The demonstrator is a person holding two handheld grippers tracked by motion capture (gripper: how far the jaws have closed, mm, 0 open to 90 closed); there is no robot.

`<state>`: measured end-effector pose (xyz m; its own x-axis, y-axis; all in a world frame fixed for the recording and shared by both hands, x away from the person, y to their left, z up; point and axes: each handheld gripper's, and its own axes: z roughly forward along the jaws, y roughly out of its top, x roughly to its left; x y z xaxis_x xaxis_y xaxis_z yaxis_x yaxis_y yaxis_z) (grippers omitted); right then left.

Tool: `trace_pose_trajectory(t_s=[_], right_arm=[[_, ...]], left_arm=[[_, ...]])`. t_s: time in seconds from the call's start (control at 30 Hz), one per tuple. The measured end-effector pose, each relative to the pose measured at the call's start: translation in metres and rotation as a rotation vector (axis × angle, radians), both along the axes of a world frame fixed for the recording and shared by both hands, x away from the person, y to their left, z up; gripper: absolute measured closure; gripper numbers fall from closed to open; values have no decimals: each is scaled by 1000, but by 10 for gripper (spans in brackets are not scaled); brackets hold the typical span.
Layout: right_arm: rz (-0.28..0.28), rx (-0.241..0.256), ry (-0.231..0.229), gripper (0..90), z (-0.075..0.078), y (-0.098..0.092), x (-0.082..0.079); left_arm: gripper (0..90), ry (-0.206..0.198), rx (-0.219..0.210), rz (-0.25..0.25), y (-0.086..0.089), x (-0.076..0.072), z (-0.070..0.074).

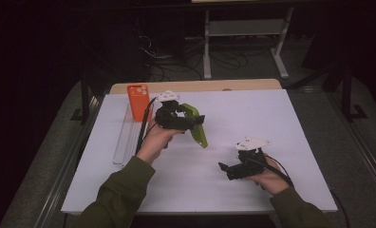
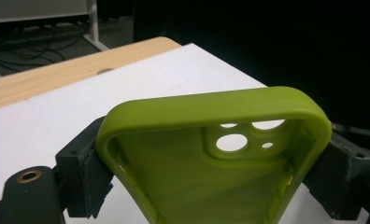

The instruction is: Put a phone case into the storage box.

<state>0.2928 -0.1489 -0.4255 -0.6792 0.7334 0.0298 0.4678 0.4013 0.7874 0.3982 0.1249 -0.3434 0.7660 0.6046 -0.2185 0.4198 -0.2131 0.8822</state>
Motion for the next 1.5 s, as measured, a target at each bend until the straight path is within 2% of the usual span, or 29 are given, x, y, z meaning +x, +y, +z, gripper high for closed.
trace_pose_trajectory(t_s=[0.2,0.37,0.6,0.77,0.9,1.2,1.5], right_arm=[[-24,5,11,3,-9,-14,-8],[-35,-4,-1,3,-12,-20,-12],[-39,-18,7,4,-16,-26,-17],[-40,-9,10,4,-16,-25,-16],[-40,-9,20,4,-17,-24,-17],[-31,-21,11,4,-18,-25,-17],[-30,-18,11,4,-18,-25,-18]], left_arm=[[137,-23,10,19,10,4,13],[137,-41,21,40,20,6,24],[137,-66,40,80,36,11,38],[137,-78,44,115,45,13,45],[137,-91,69,138,54,15,51],[137,-109,84,200,73,24,63],[137,-134,144,285,89,34,69]])
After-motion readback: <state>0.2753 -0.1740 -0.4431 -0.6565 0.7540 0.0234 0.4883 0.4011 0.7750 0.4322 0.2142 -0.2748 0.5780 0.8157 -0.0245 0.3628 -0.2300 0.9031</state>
